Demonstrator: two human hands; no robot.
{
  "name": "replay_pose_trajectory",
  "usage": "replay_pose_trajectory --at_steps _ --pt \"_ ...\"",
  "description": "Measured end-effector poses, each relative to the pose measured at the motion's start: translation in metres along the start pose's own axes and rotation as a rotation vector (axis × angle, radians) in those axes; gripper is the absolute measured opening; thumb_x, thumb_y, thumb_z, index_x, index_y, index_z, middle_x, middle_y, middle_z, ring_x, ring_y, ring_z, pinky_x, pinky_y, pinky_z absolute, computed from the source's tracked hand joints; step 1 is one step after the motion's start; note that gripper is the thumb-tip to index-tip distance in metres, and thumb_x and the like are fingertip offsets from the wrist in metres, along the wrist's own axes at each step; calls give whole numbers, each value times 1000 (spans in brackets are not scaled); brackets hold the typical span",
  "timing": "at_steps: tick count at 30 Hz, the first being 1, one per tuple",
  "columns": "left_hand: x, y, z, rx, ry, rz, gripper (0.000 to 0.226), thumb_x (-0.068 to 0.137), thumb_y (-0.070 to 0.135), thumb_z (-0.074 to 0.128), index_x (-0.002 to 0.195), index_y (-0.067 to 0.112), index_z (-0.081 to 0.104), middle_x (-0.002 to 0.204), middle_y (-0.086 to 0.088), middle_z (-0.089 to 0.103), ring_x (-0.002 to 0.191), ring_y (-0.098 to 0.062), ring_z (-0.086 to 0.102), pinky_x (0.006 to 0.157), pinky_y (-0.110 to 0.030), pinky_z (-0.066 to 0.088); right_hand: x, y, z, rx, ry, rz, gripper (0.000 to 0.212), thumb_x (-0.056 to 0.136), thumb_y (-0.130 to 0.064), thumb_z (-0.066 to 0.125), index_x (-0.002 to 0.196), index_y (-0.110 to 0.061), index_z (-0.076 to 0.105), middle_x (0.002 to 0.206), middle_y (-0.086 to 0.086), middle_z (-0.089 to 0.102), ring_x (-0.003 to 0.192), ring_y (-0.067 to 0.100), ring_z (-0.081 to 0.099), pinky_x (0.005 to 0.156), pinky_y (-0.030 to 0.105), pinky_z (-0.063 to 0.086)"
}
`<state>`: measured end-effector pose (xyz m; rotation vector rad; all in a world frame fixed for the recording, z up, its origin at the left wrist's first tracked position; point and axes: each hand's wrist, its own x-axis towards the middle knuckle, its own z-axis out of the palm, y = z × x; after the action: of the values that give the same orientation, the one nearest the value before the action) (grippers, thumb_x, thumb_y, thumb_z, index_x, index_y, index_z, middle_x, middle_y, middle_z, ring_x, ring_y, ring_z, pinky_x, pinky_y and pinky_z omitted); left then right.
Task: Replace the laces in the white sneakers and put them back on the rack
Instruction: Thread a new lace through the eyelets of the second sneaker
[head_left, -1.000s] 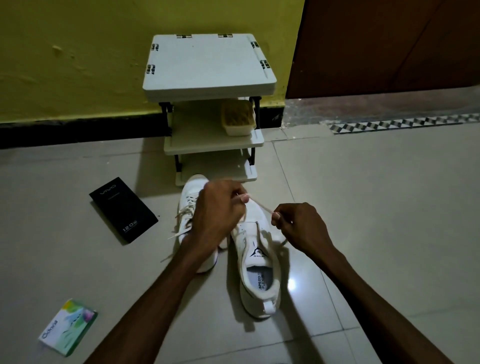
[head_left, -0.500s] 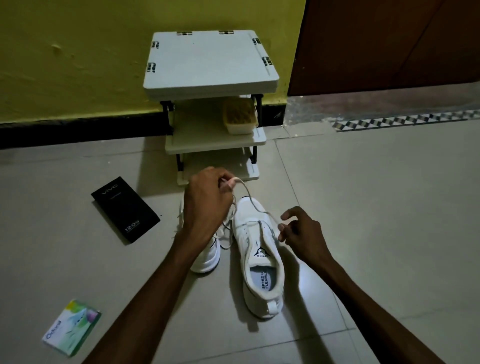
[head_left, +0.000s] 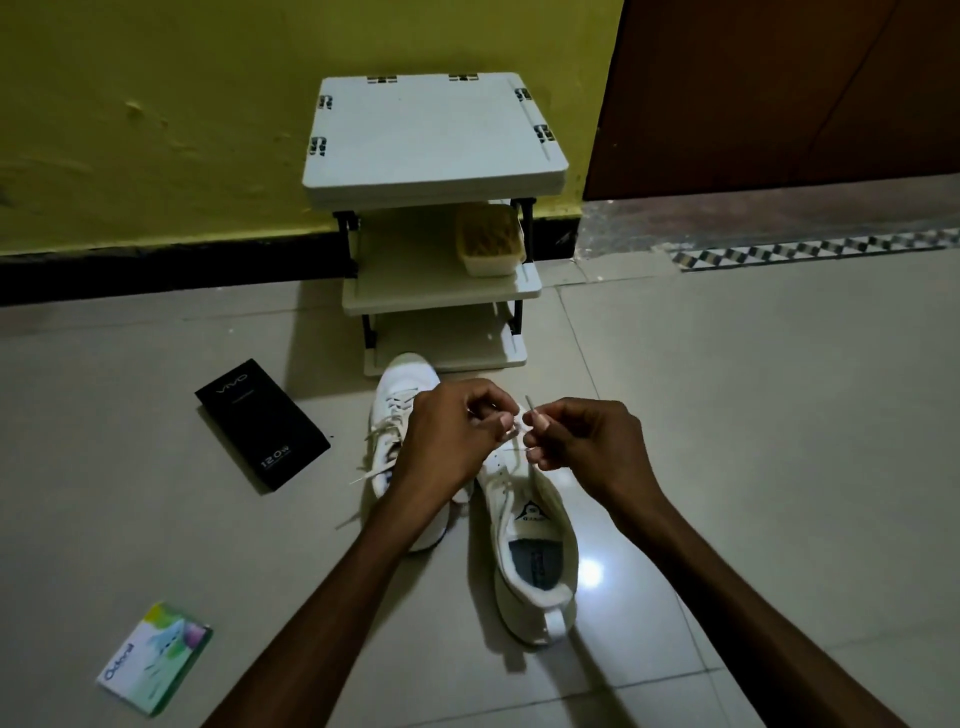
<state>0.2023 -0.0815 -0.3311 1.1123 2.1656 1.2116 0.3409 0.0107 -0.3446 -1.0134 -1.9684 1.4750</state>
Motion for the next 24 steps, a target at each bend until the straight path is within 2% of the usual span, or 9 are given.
replay_pose_trajectory --at_steps 3,7,11,13,15,18,21,23,24 --pt "-4 3 -4 11 -19 1 16 84 14 74 90 28 73 71 9 69 66 -2 67 63 -17 54 2 1 8 -291 27 -150 12 91 -23 67 86 -18 76 67 -8 70 60 6 66 63 26 58" --pt "-8 5 -6 32 10 24 14 84 12 73 92 24 74 69 11 69 64 2 66 64 -12 52 1 -3 16 -481 69 -261 12 89 -19 66 80 -19 75 69 -3 70 65 13 66 65 36 56" --pt "-8 4 -10 -11 46 30 9 83 11 73 87 19 76 70 8 70 65 -2 66 66 -17 54 -1 -11 20 -479 85 -273 10 88 -16 67 85 -16 77 79 2 74 72 18 68 68 37 56" --pt "-9 2 -12 -16 52 34 8 83 12 74 87 19 76 70 8 70 65 -2 66 66 -18 54 -1 -14 20 -493 60 -272 10 89 -17 68 90 -16 77 84 3 74 74 16 66 69 27 54" --pt "-9 1 -14 -9 56 47 8 84 12 73 87 19 76 70 8 70 66 -2 66 67 -20 55 1 -14 21 -535 23 -274 15 91 -26 66 99 -19 76 86 0 69 72 11 59 65 16 44" --pt "-9 1 -17 -5 71 42 8 85 13 73 85 20 76 72 8 71 68 -3 67 71 -27 58 5 -13 26 -521 -74 -267 23 97 -34 55 109 -24 71 90 -1 58 82 13 53 69 26 45" --pt "-10 3 -18 37 112 31 8 85 14 72 81 21 74 73 8 71 72 -4 67 74 -29 58 10 -18 31 -465 -161 -194 26 101 -32 46 101 -22 70 95 1 61 91 16 54 80 34 45" --pt "-12 5 -19 72 143 55 11 87 14 70 78 21 71 73 8 70 72 -4 67 74 -27 57 11 -26 33 -407 -220 -138 28 102 -32 43 87 -26 66 92 -3 60 87 10 53 80 32 42" --pt "-13 6 -20 96 160 72 14 88 13 68 76 21 68 72 10 68 71 -2 65 72 -22 55 10 -30 35 -364 -253 -113 30 103 -33 42 81 -28 62 88 -5 59 83 7 53 78 31 42"
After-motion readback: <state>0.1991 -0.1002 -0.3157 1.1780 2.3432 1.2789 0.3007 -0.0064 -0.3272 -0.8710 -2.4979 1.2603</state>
